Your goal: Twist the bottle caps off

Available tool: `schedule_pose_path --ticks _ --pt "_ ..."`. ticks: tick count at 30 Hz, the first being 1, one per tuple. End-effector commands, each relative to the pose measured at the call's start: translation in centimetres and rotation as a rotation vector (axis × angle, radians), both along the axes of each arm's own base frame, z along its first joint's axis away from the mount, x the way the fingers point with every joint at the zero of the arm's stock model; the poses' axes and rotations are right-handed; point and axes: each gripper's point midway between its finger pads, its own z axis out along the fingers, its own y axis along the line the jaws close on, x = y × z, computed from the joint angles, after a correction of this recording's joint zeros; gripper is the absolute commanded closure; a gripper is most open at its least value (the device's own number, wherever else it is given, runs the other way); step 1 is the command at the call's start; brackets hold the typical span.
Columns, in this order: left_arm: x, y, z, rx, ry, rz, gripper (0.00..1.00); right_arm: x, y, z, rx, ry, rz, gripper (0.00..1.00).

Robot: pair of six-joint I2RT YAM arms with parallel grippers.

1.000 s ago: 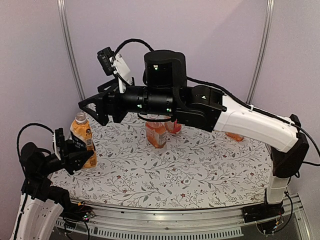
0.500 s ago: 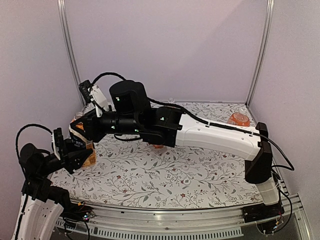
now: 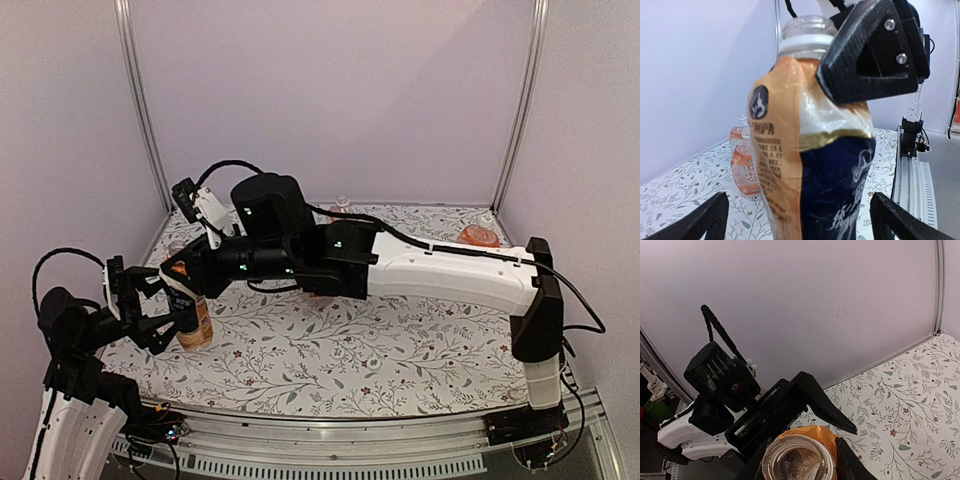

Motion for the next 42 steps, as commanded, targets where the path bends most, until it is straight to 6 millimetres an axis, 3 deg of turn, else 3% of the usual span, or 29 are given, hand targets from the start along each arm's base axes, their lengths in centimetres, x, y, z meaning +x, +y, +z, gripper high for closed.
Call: schedule_pose_path --ticks 1,2,4,5,12,15,17,22,28,35,39,42 --pt "0.0 0.1 0.1 -0.004 -0.009 0.009 0.0 2.4 -5.3 3.4 0.007 -0.044 -0.122 0.83" --pt "0.0 0.1 0.1 -0.005 -0.007 0.009 0.0 3.2 -7.2 4.2 0.006 -0.059 -0.177 0.83" --pt "0.0 0.2 0.1 -0.004 -0.009 0.011 0.01 5.1 -10.7 3.3 -0.049 -0.084 -0.296 0.83" --pt "0.0 0.2 0.1 -0.004 -0.009 0.012 0.0 6.0 -13.3 4.0 -0.058 -0.103 -0.365 0.83" --pt "0.3 0.4 -0.1 0.001 -0.002 0.023 0.0 14.9 -30.2 -0.4 -0.195 -0.104 -0.894 0.82" --pt "0.7 0.5 -0.2 0.003 0.006 0.036 0.0 18.0 -34.7 -2.3 -0.258 -0.136 -1.044 0.79" --pt "0.8 0.6 -0.3 0.006 0.006 0.043 0.0 20.4 -36.3 -3.5 -0.271 -0.146 -1.094 0.76" --pt "1.5 1.1 -0.4 0.008 0.014 0.076 0.0 25.5 -38.3 -6.1 -0.166 -0.119 -1.141 0.78" --pt "2.0 1.4 -1.2 0.011 0.064 0.093 0.01 29.5 -37.5 -10.7 -0.177 -0.081 -1.149 0.79" --pt "2.1 1.4 -1.4 0.01 0.076 0.092 0.0 31.6 -36.7 -15.3 -0.212 -0.005 -1.15 0.77" --pt "2.1 1.4 -1.5 0.01 0.076 0.089 0.0 31.8 -36.3 -16.4 -0.224 0.013 -1.135 0.73" --pt "2.1 1.4 -1.4 0.01 0.074 0.089 0.0 31.6 -36.2 -16.7 -0.235 0.01 -1.121 0.62"
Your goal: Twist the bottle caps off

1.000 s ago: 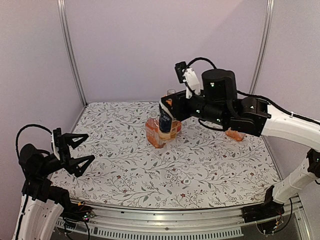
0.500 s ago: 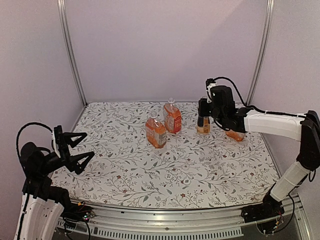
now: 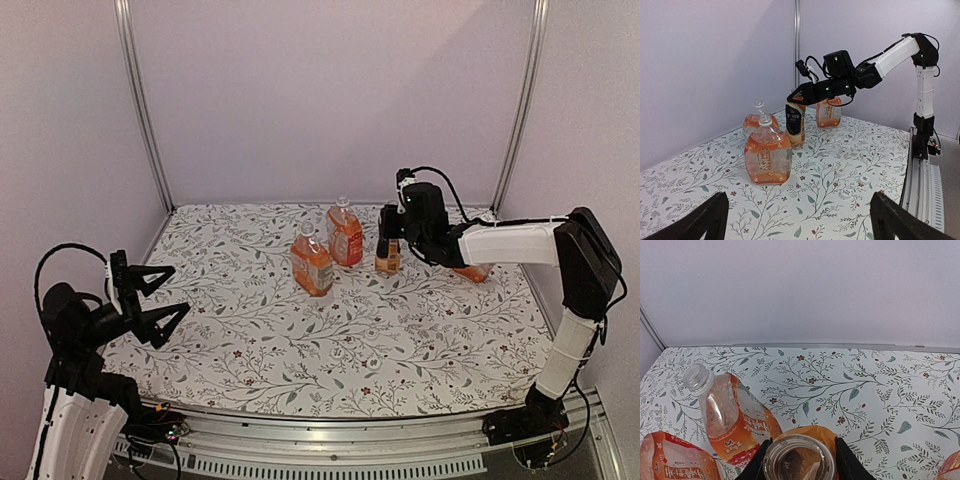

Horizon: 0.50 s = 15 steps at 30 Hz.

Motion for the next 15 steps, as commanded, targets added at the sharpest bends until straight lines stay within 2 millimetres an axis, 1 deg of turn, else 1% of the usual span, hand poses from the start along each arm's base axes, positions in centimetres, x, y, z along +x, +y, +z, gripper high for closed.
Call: schedule_pose_path --ticks 1,3,6,8,13,15 --pt "0.2 0.1 -0.4 0.004 0.012 0.008 0.01 0.2 0.4 -1.0 0.004 0.022 0.022 0.59" --pt "0.2 0.1 -0.4 0.003 0.012 0.007 0.0 0.1 0.4 -1.0 -0.005 0.02 0.026 0.47" --pt "0.3 0.1 -0.4 0.002 0.015 0.007 0.0 -0.1 0.4 -0.7 -0.016 0.016 0.037 0.33" --pt "0.2 0.1 -0.4 0.002 0.015 0.006 0.0 -0.1 0.3 -0.3 -0.021 0.011 0.041 0.27" --pt "0.2 0.1 -0.4 0.0 0.014 0.006 0.0 -0.5 0.2 1.0 -0.046 0.0 0.054 0.17" --pt "0.2 0.1 -0.3 0.0 0.013 0.005 0.0 -0.7 0.1 1.6 -0.059 0.001 0.062 0.04"
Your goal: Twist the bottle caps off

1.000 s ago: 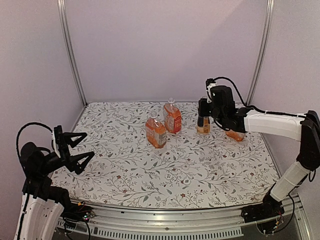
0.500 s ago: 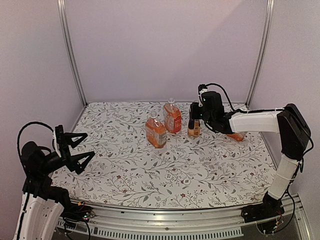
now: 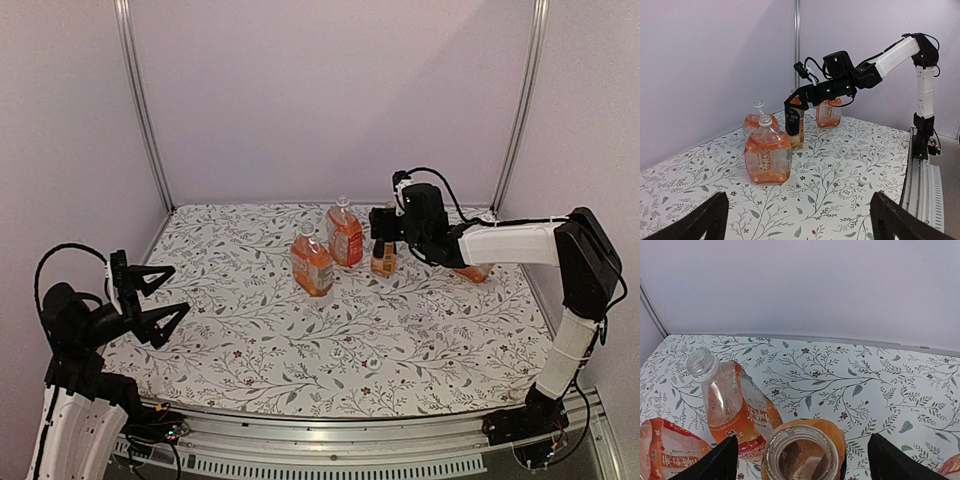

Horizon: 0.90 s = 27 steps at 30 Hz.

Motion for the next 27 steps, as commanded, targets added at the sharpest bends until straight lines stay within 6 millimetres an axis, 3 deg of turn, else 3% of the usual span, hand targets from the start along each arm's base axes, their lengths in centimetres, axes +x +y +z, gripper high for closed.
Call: schedule_pose_path --ticks 1,6,9,11,13,16,19,22,25,27 --pt "0.2 0.1 -0.3 0.001 0.012 0.005 0.0 -0.5 -0.5 2.4 -0.036 -0.013 0.019 0.01" --pt "0.1 0.1 -0.3 0.0 0.008 0.003 0.0 -1.6 -0.6 5.3 -0.063 0.002 0.068 0.01" --pt "0.0 0.1 -0.2 0.001 0.004 0.001 0.01 -3.5 -0.7 8.2 -0.053 0.017 0.123 0.01" --pt "0.0 0.1 -0.1 0.001 0.0 0.001 0.0 -4.7 -2.0 10.3 -0.064 0.023 0.11 0.01" --pt "0.0 0.1 -0.1 0.001 -0.003 0.002 0.0 -6.0 -5.4 10.9 -0.151 0.074 0.003 0.01" --pt "-0.1 0.1 0.0 0.001 -0.008 0.003 0.0 -7.6 -12.2 12.2 -0.313 0.126 -0.225 0.01" --pt "-0.1 0.1 -0.1 0.0 -0.007 0.002 0.0 -8.8 -18.6 11.3 -0.377 0.246 -0.375 0.01" --pt "-0.2 0.1 0.0 0.0 -0.014 0.003 0.0 -9.1 -22.7 9.2 -0.364 0.376 -0.434 0.01" --pt "-0.2 0.1 0.1 0.002 -0.016 0.004 0.01 -8.7 -23.6 7.2 -0.365 0.463 -0.408 0.03" --pt "-0.2 0.1 0.0 0.004 -0.015 0.005 0.0 -8.1 -23.9 5.9 -0.36 0.507 -0.391 0.15"
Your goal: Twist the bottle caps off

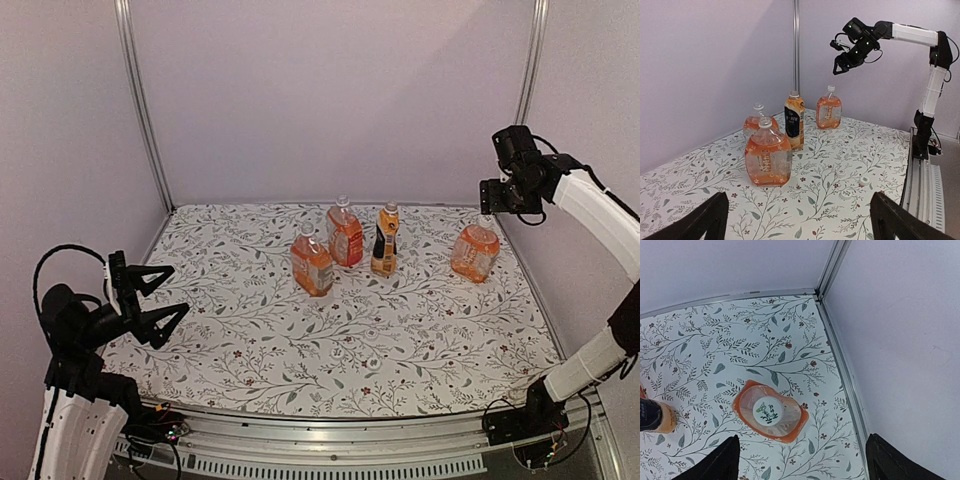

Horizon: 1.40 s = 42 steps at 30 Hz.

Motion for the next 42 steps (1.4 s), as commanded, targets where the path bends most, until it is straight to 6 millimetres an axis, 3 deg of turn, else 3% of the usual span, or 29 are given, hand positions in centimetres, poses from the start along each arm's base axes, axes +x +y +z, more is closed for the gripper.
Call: schedule_pose_path --ticks 1,3,7,15,21,24,27,29,34,36,40,42 --pt "0.0 0.1 -0.3 0.005 0.002 0.006 0.0 -0.8 -0.5 -4.5 0.015 0.208 0.028 0.22" --pt "0.0 0.1 -0.3 0.005 0.002 0.005 0.0 -0.1 -1.2 -5.2 0.016 0.228 0.008 0.3" --pt "0.0 0.1 -0.3 0.006 0.002 0.004 0.0 1.3 -0.7 -7.0 0.045 0.273 0.019 0.31" --pt "-0.1 0.1 -0.3 0.006 0.002 0.0 0.0 3.7 0.6 -8.8 0.077 0.302 0.042 0.36" --pt "-0.1 0.1 -0.3 0.006 0.0 0.002 0.0 4.4 0.5 -10.2 0.068 0.323 0.026 0.51" --pt "-0.1 0.1 -0.3 0.006 0.001 0.002 0.0 4.3 0.3 -10.5 0.063 0.329 0.01 0.68" --pt "-0.1 0.0 -0.3 0.007 0.0 -0.002 0.0 4.0 0.3 -10.6 0.063 0.335 0.013 0.93" --pt "-0.1 0.1 -0.3 0.007 0.001 -0.001 0.01 3.6 0.0 -9.9 0.057 0.323 0.009 1.0" --pt "-0.2 0.0 -0.3 0.008 -0.007 -0.005 0.01 2.6 -0.8 -5.3 0.04 0.218 0.002 1.0" --pt "-0.3 0.0 -0.2 0.008 -0.01 -0.007 0.0 2.0 -0.5 -2.0 0.046 0.131 0.015 1.0" --pt "-0.4 0.0 -0.1 0.009 -0.02 -0.01 0.0 -0.2 3.3 7.6 -0.011 -0.164 0.104 1.0" --pt "-0.5 -0.1 0.0 0.009 -0.022 -0.013 0.0 -2.3 7.0 12.5 -0.035 -0.329 0.21 1.0"
